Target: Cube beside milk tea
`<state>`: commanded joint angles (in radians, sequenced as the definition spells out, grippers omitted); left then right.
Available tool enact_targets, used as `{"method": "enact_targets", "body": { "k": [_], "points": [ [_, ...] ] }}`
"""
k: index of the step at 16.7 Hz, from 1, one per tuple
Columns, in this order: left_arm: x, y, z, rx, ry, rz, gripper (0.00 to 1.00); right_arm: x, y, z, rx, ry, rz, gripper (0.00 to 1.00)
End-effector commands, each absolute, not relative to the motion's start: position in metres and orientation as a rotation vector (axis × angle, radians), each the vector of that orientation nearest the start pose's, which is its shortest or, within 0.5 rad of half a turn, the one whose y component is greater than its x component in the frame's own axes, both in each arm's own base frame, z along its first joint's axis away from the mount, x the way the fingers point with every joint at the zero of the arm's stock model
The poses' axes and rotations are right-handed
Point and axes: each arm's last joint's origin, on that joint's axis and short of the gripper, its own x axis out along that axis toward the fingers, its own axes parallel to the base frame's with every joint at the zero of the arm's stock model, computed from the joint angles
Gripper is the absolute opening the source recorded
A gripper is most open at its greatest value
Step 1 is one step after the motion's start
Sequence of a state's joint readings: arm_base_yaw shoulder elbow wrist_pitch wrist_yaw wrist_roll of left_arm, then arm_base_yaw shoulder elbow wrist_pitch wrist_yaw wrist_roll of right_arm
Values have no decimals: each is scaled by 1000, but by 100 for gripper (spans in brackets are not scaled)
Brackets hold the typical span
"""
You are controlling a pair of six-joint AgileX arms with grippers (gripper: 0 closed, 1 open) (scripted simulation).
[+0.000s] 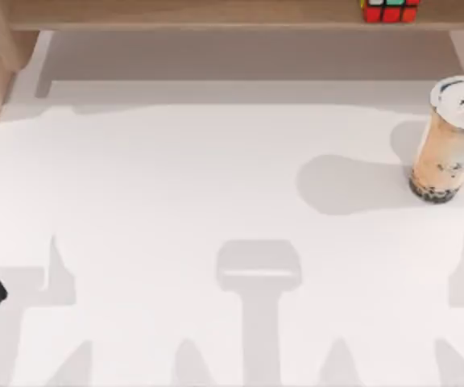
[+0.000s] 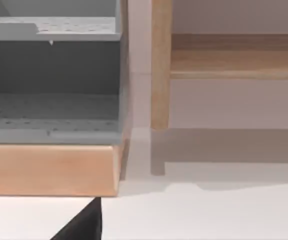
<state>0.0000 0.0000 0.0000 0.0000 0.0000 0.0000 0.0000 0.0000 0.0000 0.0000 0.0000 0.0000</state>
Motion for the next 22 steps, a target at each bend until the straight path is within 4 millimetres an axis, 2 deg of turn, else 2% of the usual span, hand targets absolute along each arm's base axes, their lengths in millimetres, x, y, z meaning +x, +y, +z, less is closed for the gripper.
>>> {"method": "enact_targets", "body": {
  "k": [2, 4, 7, 10, 13, 15, 18, 22],
  "points": [
    [106, -1, 160, 0, 0, 0, 100, 106, -1, 160, 0, 0, 0, 100],
    [106, -1, 160, 0, 0, 0, 100, 106, -1, 168, 1, -18, 1, 100],
    [106, -1, 160, 0, 0, 0, 100, 111, 2, 196, 6, -68, 1, 100],
    [106, -1, 160, 0, 0, 0, 100, 130, 8, 232, 12, -106, -3, 100],
    [106, -1, 160, 0, 0, 0, 100, 169, 19, 259, 13, -97, -8, 100],
    [106, -1, 160, 0, 0, 0, 100, 206, 32, 264, 9, -67, -10, 100],
    [106, -1, 160, 0, 0, 0, 100, 265, 57, 250, -6, -9, -11, 100],
    [106, -1, 160, 0, 0, 0, 100, 330, 96, 210, -20, 34, -8, 100]
  ]
}}
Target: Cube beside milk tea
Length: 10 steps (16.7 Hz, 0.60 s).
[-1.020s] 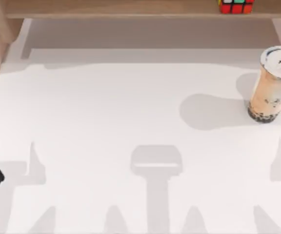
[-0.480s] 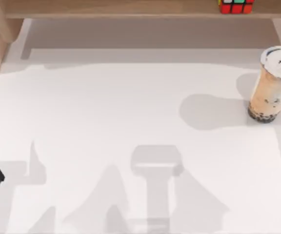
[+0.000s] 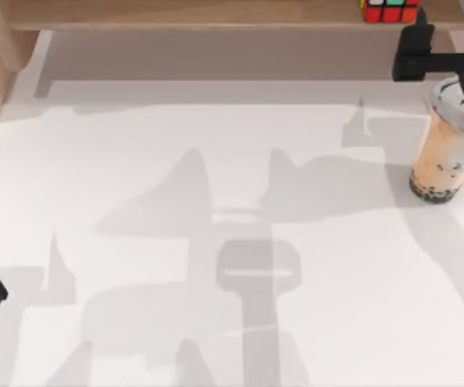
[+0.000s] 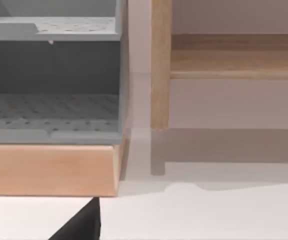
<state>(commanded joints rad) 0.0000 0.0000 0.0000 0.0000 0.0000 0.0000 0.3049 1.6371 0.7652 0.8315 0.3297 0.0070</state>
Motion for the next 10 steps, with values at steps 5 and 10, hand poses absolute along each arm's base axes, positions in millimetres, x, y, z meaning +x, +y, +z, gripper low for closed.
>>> {"method": "enact_targets", "body": {
  "k": [5, 10],
  "points": [
    [106, -1, 160, 0, 0, 0, 100, 374, 132, 167, -9, 14, -8, 100],
    [106, -1, 160, 0, 0, 0, 100, 381, 139, 159, 0, 0, -10, 100]
  ]
}}
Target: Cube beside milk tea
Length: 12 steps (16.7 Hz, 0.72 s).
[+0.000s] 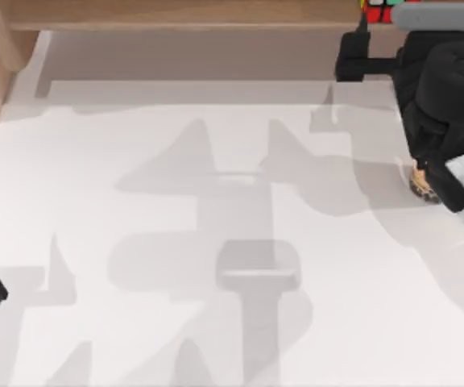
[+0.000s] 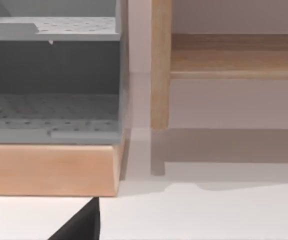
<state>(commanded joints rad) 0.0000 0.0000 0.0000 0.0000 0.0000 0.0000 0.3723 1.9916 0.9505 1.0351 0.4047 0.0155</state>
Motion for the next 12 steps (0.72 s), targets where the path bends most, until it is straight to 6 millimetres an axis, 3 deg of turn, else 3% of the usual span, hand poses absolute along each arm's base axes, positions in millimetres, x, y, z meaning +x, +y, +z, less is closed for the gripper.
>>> {"method": "enact_targets", "body": {
  "k": [12],
  "points": [
    [106, -1, 160, 0, 0, 0, 100, 396, 151, 146, -7, -5, -16, 100]
  ]
}}
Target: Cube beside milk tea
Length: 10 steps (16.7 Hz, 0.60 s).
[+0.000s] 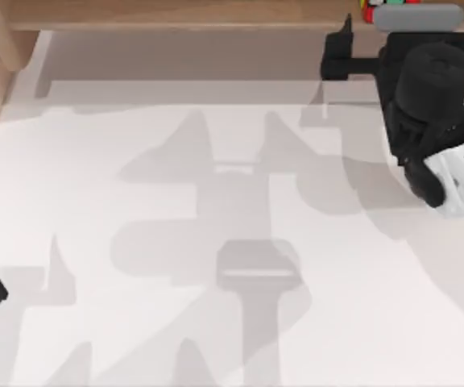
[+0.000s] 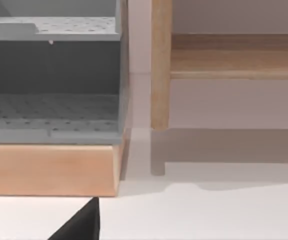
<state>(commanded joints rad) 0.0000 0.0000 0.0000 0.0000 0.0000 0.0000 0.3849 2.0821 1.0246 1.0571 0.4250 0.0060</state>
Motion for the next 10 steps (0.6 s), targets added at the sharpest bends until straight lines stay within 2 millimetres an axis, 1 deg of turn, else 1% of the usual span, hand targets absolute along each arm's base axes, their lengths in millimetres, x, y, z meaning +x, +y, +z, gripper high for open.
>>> {"method": "enact_targets", "body": {
  "k": [2, 4, 6, 8, 10],
  "points": [
    [106, -1, 160, 0, 0, 0, 100, 406, 150, 152, 2, -19, -13, 100],
    [106, -1, 160, 0, 0, 0, 100, 421, 149, 156, 5, -19, -10, 100],
    [106, -1, 160, 0, 0, 0, 100, 435, 142, 158, 1, -6, -10, 100],
    [106, -1, 160, 0, 0, 0, 100, 441, 139, 159, 0, 0, -10, 100],
    [106, -1, 160, 0, 0, 0, 100, 441, 139, 159, 0, 0, -10, 100]
  ]
}}
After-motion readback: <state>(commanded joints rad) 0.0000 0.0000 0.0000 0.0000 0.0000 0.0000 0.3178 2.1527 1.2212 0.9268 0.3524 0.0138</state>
